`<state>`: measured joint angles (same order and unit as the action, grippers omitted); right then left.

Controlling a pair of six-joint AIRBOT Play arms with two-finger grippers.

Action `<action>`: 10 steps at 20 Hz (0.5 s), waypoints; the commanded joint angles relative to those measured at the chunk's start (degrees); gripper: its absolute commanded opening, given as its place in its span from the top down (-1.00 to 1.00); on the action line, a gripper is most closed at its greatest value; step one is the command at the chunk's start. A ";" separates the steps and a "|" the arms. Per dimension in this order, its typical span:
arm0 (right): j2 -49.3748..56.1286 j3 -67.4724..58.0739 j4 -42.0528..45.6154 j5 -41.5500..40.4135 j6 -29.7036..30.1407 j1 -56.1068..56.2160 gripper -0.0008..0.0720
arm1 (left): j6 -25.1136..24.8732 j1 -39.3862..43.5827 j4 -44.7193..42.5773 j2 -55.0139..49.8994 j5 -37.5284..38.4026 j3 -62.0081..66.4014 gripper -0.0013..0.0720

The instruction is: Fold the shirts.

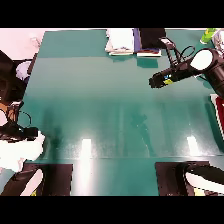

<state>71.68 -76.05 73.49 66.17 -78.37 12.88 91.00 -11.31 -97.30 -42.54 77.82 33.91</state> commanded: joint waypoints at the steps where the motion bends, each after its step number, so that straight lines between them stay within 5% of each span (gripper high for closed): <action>1: -0.15 -0.04 -0.02 -0.28 -0.02 0.02 0.93 | 0.48 -0.09 -0.04 0.09 -0.46 0.44 0.84; 5: -4.81 -0.70 0.00 -3.13 -0.09 0.00 0.93 | -2.97 2.36 9.40 0.09 2.64 18.69 0.89; 10: -9.16 -12.61 0.15 -3.41 -1.18 0.00 0.93 | 0.22 21.07 10.71 -0.52 -0.15 48.96 0.90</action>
<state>64.53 -82.98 73.52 63.42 -78.94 12.88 89.78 0.91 -88.51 -42.68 79.59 68.12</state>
